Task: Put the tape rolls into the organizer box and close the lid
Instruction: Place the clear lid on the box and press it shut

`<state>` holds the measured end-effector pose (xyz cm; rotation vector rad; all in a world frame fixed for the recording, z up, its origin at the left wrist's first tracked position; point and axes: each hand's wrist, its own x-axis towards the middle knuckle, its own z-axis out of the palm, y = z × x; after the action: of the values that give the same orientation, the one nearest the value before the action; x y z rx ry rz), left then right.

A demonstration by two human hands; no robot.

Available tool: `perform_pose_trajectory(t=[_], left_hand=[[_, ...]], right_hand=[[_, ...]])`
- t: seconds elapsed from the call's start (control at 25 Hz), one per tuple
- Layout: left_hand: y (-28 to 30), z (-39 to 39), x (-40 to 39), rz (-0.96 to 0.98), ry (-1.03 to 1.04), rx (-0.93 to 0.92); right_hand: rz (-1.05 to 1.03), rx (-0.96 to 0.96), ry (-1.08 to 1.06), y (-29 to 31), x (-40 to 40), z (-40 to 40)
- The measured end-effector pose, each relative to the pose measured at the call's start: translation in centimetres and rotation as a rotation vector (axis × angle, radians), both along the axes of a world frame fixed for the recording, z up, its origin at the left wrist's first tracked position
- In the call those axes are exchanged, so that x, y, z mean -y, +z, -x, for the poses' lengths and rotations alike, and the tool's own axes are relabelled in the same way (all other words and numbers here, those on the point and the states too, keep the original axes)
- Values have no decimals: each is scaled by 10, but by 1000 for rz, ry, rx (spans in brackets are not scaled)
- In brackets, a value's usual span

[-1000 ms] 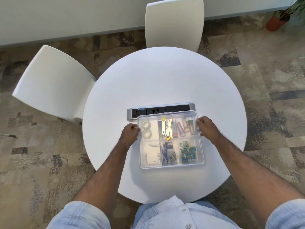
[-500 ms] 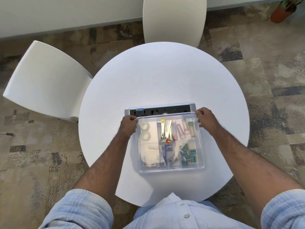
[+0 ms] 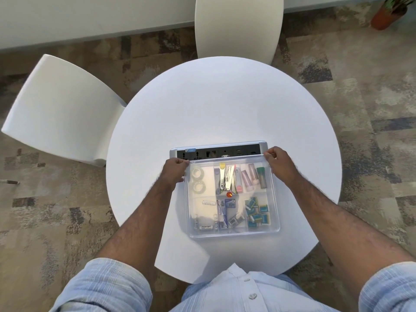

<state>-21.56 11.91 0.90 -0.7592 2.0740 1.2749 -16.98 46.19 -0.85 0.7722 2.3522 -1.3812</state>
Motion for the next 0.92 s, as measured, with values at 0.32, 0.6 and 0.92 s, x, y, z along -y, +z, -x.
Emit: perform_pose_trajectory(t=[0.32,0.6,0.92], left_hand=[[9,-1,-15,283,-378,-275],[-2,-48,-79,555,-1079,-412],[-6,-56,-81,560,-1135,-317]], right_hand=[[-465,-152,456,23,31,12],[-628,-203,1030,13,93,-18],[-630,-102,1013,12,98,-29]])
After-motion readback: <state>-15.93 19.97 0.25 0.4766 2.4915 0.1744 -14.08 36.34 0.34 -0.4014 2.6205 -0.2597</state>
